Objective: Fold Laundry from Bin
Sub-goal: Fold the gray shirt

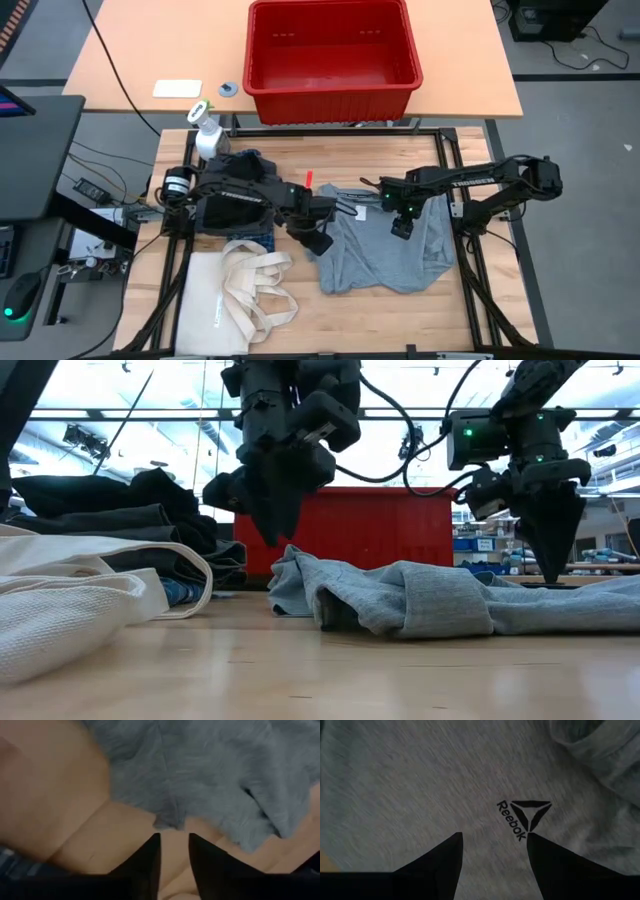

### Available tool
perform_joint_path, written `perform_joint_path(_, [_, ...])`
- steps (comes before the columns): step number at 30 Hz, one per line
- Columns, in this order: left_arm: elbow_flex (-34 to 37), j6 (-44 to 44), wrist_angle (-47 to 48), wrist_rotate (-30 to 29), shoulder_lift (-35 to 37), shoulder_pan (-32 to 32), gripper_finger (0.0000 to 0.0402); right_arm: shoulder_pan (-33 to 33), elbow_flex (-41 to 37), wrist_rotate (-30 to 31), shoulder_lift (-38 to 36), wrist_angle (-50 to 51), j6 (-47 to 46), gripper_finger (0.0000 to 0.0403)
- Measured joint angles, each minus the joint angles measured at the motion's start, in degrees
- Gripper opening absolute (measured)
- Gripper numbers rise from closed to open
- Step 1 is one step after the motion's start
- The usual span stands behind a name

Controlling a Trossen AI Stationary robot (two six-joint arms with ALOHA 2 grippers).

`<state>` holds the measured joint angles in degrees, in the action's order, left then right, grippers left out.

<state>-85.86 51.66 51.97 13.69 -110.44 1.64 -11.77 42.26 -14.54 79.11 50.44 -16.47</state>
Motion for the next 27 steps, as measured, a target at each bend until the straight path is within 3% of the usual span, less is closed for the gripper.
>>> perform_joint_path(7, [0.0,2.31,-2.33,0.05,-0.1,0.84,0.0197,0.0,0.0,-0.49,0.0,-1.19,0.44,0.0228])
perform_joint_path(12, [0.0,1.86,-2.11,-0.98,-1.86,0.88,0.0203,0.02,0.0,-1.16,0.0,-1.82,0.58,0.0228])
perform_joint_path(18, [0.02,1.09,-2.31,-4.09,-2.9,0.79,0.0159,0.02,0.01,-1.62,0.0,-1.77,1.22,0.0228])
perform_joint_path(25, [0.0,-5.41,-2.62,-3.96,-2.88,0.77,0.002,0.02,0.01,-1.62,0.0,-1.78,1.66,0.0228])
perform_joint_path(27, [0.0,-6.67,-2.56,-3.8,-2.88,0.6,0.001,0.02,0.0,-1.62,0.0,-1.76,1.71,0.0228])
